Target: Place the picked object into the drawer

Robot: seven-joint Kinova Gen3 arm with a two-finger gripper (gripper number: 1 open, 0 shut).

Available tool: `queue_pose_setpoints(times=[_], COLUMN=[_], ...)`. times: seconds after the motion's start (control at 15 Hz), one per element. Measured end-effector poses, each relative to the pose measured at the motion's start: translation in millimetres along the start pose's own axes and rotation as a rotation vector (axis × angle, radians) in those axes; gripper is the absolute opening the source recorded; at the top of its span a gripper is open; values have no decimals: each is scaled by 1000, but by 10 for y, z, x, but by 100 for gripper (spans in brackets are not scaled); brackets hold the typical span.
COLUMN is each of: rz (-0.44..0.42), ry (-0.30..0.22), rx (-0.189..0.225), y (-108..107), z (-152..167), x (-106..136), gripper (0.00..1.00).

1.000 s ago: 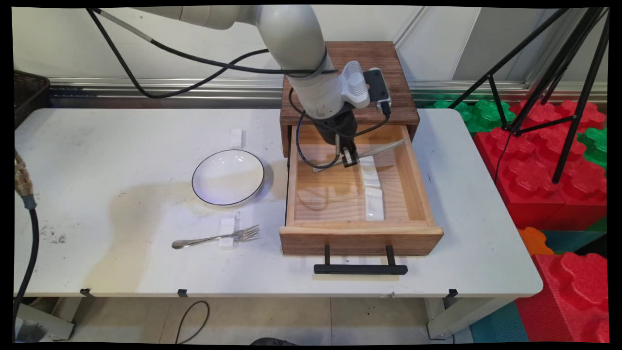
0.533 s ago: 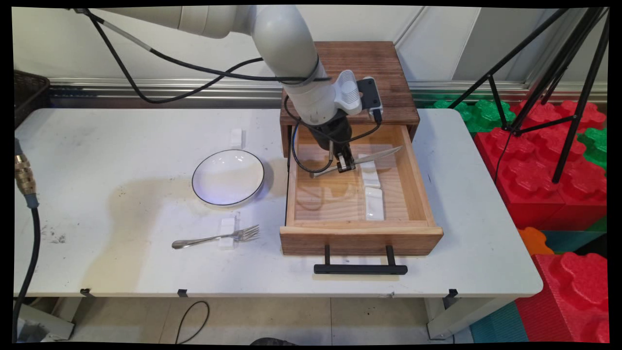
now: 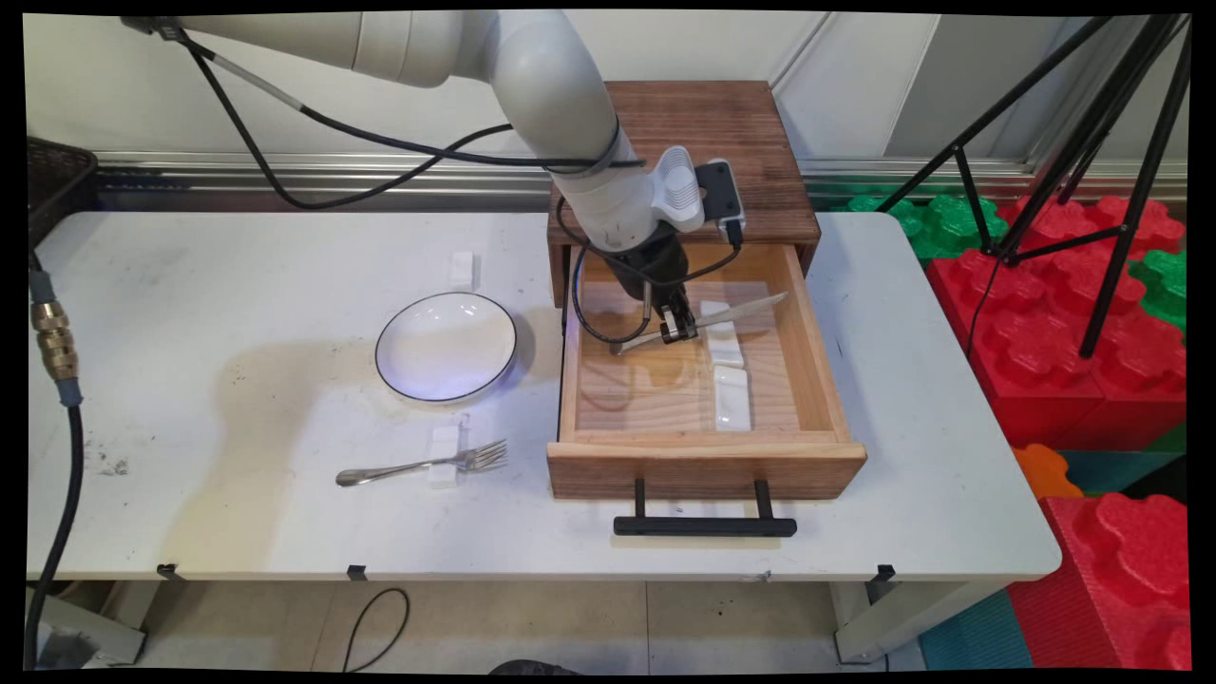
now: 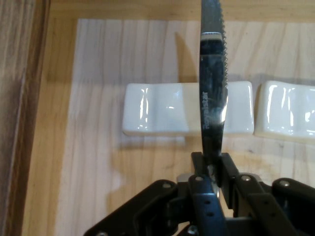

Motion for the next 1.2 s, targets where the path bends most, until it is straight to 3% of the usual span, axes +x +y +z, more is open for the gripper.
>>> queue_pose_setpoints(times=[0.87,0.93,1.2], rz=[13,13,14], ry=[15,15,17], rx=[-18,-18,-18], y=[-70,-72,-77], z=[200,208,220], x=[-18,-17,-20], gripper=[0,100,100])
